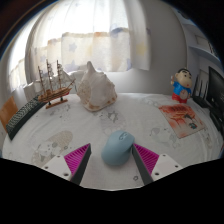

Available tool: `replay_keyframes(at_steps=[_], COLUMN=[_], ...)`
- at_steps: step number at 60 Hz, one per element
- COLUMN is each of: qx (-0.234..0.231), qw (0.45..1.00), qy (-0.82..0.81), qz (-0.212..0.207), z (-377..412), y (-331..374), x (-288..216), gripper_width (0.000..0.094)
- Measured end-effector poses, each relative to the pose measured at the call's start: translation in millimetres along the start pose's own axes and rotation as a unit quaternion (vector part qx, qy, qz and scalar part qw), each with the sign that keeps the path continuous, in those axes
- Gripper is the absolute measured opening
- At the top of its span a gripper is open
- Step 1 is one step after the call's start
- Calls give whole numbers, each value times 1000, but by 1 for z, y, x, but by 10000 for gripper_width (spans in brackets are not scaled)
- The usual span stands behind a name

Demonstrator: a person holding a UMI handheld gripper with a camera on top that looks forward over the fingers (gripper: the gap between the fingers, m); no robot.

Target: Arrange mouse

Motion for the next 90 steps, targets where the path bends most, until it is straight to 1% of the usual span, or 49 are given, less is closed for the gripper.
replay_keyframes(at_steps=[13, 15, 19, 21, 23, 28, 33, 37, 42, 47, 52, 59, 66, 69, 74, 77, 78, 83, 85, 86, 88, 89, 90], qx=[-17, -17, -11, -8, -7, -11, -32, -33, -38, -32, -12, 33, 56, 64, 68, 78, 79, 76, 71, 71, 72, 72, 73], qw=[1000, 1000, 1000, 1000, 1000, 999, 999, 999, 999, 999, 998, 997, 997, 998, 998, 997, 996, 996, 996, 996, 996, 996, 995], qy=[5, 8, 16, 19, 24, 34, 38, 41, 30, 10, -8, -15, -17, -11, -18, -21, -22, -36, -38, -39, -39, -38, -38], qz=[11, 14, 17, 18, 17, 19, 20, 8, -17, -39, -62, -70, -46, -25, 4, 19, 22, 42, 42, 43, 47, 48, 49], z=[7, 8, 7, 6, 5, 5, 8, 1, -18, -54, -105, -191, -271, -298, -328, -343, -346, -352, -353, -353, -354, -354, -353], y=[-26, -29, -34, -36, -38, -38, -31, -16, 7, 24, 32, 15, -29, -50, -81, -93, -96, -106, -105, -103, -98, -94, -89], x=[-19, -20, -21, -22, -23, -26, -37, -59, -99, -140, -175, -193, -173, -156, -123, -107, -102, -85, -86, -87, -89, -90, -92], gripper_width=[847, 818, 706, 624, 505, 459, 418, 397, 384, 385, 383, 384, 383, 383, 383, 391, 424, 508, 561, 619, 799, 874, 841])
Point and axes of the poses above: the point between the fingertips, and its own axes, seen from behind it with the camera up: z to the left, x down, y backward, against the way the camera looks, the point moved 5 cm from there along y, backward, against the way the camera looks, and after that the axes turned 7 degrees about z, right-handed, at the moved point
